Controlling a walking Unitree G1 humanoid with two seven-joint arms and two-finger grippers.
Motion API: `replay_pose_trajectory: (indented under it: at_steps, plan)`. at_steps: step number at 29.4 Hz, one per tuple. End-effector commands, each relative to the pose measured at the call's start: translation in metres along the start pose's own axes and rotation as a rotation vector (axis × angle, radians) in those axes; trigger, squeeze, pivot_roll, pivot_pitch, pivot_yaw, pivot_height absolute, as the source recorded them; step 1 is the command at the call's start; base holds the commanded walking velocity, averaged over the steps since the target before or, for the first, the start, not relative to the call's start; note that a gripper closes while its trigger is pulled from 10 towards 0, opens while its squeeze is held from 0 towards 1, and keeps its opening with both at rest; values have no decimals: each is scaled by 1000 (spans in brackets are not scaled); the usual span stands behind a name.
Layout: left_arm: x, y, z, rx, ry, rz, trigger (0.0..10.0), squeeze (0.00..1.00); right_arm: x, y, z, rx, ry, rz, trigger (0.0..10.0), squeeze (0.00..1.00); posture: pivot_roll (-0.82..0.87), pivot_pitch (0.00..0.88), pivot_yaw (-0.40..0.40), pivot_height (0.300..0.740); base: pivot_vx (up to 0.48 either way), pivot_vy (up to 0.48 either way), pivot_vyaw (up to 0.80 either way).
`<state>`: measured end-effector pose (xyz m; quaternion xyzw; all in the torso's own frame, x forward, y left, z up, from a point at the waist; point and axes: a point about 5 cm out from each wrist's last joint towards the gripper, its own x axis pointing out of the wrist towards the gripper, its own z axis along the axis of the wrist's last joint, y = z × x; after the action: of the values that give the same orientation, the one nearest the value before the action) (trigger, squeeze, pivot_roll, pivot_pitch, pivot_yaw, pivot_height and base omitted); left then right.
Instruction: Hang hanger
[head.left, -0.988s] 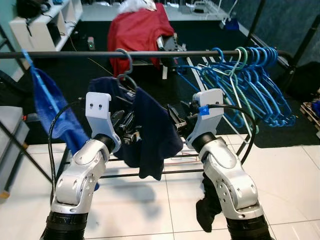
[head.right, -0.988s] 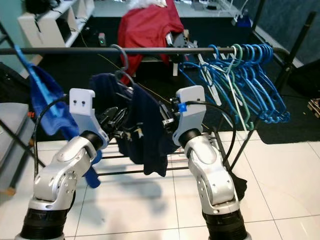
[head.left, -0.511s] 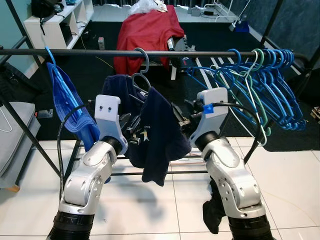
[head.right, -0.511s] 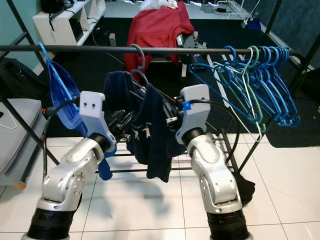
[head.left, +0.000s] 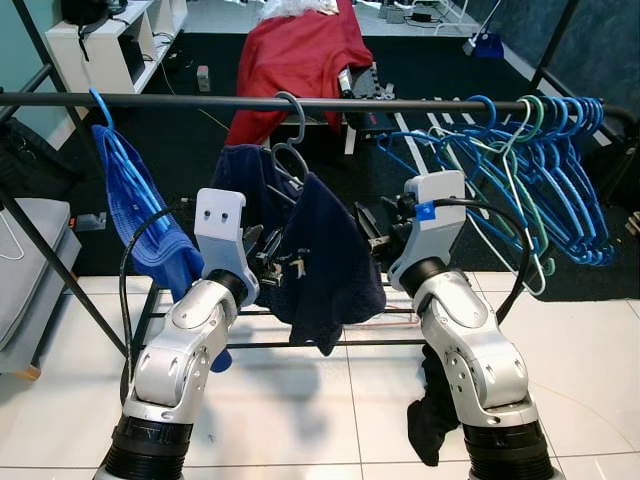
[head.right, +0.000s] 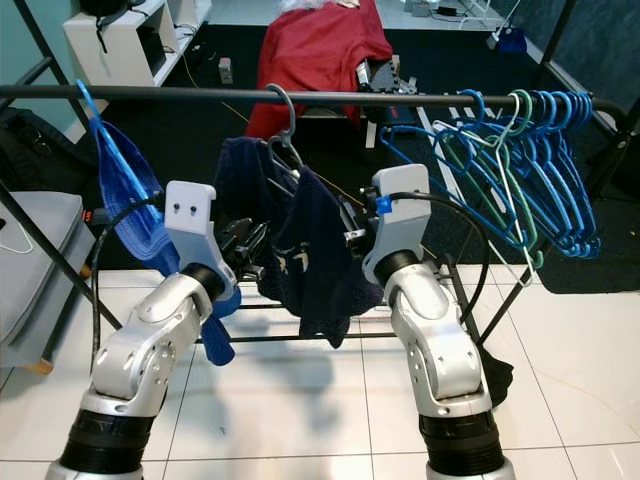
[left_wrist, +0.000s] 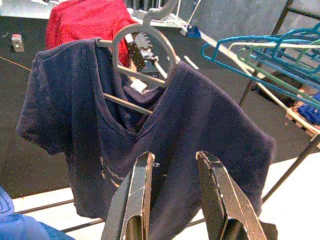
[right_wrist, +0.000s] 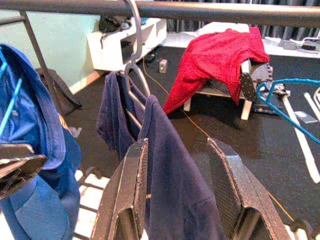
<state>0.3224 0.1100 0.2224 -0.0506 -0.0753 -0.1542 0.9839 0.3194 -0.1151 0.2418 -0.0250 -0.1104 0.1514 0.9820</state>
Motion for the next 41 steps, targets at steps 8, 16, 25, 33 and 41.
replay_pose_trajectory:
  at_steps: [8, 16, 25, 33, 41]
  plan:
    - [-2, 5, -2, -16, -7, 20, 10000, 0, 0, 3, 0, 0, -5, -1, 10000, 0, -46, 196, -19, 740, 371, 0, 0]
    - [-2, 6, 0, -33, -22, 31, 10000, 0, 1, 8, 3, -90, -19, 52, 10000, 0, -47, 194, -22, 740, 410, 0, 0]
    - [-5, 2, 2, -58, -39, 14, 10000, 0, -4, 17, 15, -84, -96, 75, 10000, 0, -58, 192, -20, 740, 216, 0, 0]
    - [-8, -6, 5, -75, -52, -64, 10000, 0, -9, 28, 17, -59, -117, 98, 10000, 0, -56, 189, -13, 740, 0, 0, 0]
    - [-11, -6, 5, -46, -38, -90, 10000, 0, -21, 27, 16, -65, -143, 84, 10000, 0, -56, 188, -1, 740, 0, 0, 0]
